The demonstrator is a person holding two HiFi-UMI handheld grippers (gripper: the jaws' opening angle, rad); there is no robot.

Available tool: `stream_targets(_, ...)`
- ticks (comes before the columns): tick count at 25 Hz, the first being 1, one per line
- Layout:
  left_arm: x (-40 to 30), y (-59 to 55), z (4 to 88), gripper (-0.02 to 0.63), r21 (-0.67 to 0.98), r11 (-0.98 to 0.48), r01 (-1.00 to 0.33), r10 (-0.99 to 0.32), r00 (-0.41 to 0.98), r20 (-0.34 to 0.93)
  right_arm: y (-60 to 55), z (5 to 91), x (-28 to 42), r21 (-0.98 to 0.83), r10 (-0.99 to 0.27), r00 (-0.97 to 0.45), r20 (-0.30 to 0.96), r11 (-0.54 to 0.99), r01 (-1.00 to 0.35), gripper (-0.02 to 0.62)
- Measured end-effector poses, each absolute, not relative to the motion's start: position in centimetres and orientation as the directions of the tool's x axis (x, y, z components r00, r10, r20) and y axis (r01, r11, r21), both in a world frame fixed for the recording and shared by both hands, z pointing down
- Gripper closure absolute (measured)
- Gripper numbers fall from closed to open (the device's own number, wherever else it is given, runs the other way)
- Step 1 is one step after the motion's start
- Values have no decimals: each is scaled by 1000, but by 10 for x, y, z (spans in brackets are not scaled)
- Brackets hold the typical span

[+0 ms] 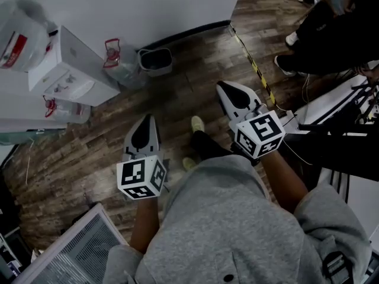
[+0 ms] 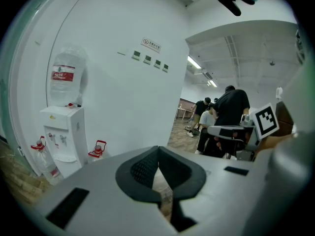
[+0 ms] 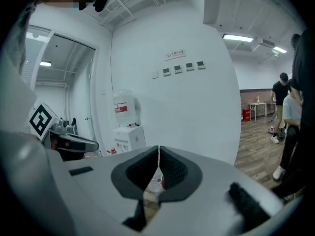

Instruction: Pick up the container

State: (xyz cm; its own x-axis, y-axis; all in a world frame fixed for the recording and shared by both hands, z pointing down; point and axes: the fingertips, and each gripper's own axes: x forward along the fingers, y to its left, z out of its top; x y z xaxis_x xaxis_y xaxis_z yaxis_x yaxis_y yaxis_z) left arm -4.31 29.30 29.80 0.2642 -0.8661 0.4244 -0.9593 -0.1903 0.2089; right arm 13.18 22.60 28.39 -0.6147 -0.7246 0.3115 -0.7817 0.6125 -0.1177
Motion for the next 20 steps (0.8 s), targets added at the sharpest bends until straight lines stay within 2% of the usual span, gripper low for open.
stream_targets(20, -45, 180, 301, 591, 203, -158, -966, -855, 237, 461, 111, 294, 120, -152, -680, -653, 334, 645, -749, 569)
